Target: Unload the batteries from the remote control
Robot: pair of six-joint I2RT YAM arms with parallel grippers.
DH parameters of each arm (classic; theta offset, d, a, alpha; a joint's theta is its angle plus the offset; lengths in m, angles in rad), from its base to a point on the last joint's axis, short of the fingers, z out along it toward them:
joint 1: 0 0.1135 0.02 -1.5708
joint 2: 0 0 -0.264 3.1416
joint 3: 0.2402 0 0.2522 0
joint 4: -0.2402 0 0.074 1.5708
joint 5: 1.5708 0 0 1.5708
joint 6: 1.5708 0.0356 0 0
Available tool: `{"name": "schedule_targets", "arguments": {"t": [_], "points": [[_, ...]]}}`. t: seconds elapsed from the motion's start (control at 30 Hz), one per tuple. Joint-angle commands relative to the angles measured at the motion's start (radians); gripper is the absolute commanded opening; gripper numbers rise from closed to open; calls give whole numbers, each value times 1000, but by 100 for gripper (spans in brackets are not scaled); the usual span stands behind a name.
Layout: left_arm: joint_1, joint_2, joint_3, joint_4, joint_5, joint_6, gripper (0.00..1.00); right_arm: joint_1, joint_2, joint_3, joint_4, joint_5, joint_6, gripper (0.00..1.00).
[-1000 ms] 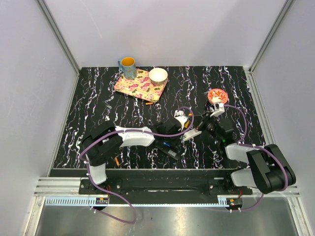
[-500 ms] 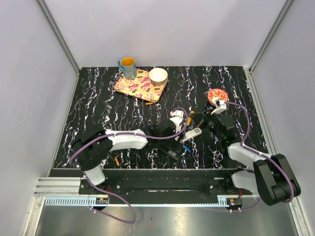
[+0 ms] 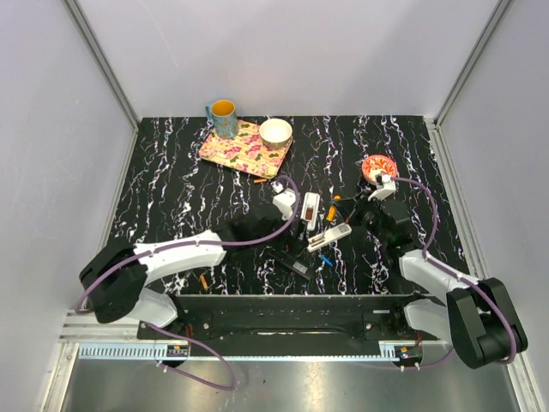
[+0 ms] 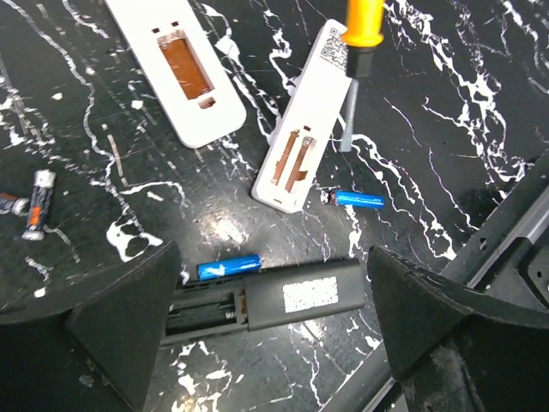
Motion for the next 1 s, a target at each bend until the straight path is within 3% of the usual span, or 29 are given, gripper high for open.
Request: {"name": "schedule_targets", "arguments": {"t": [0.0,0.2,0.3,0.47,0.63,0.7,0.8,0.87,0.9,0.97], "points": [[84,-138,-106,162,119,-39,96,5,-60,32,-29,17,-26,0],[247,-326,-215,185,177,-99,99,3,-114,34,-115,54,-36,0],[302,-389,-221,109,108,-96,99,-4,-137,34,-201,95,-19,0],[336,-465,-196,-50,-142,-111,99,-102,-125,40,-353,113,53,0],[337,-517,-198,-81,-287,-124,99,-159,-95,18,-408,145,104,2],[337,-524,-193,-87,-300,-111,99,-164,-86,23,-433,172,119,5],[337,-519,-181,-98,-321,-102,99,-164,-68,35,-450,181,122,21],[336,-510,-169,-101,-327,-92,99,-165,-49,46,-459,184,119,23],[337,-510,-164,-104,-332,-88,99,-165,-39,51,-462,186,118,33],[337,-504,-157,-101,-340,-76,99,-165,-28,61,-465,178,113,42]]}}
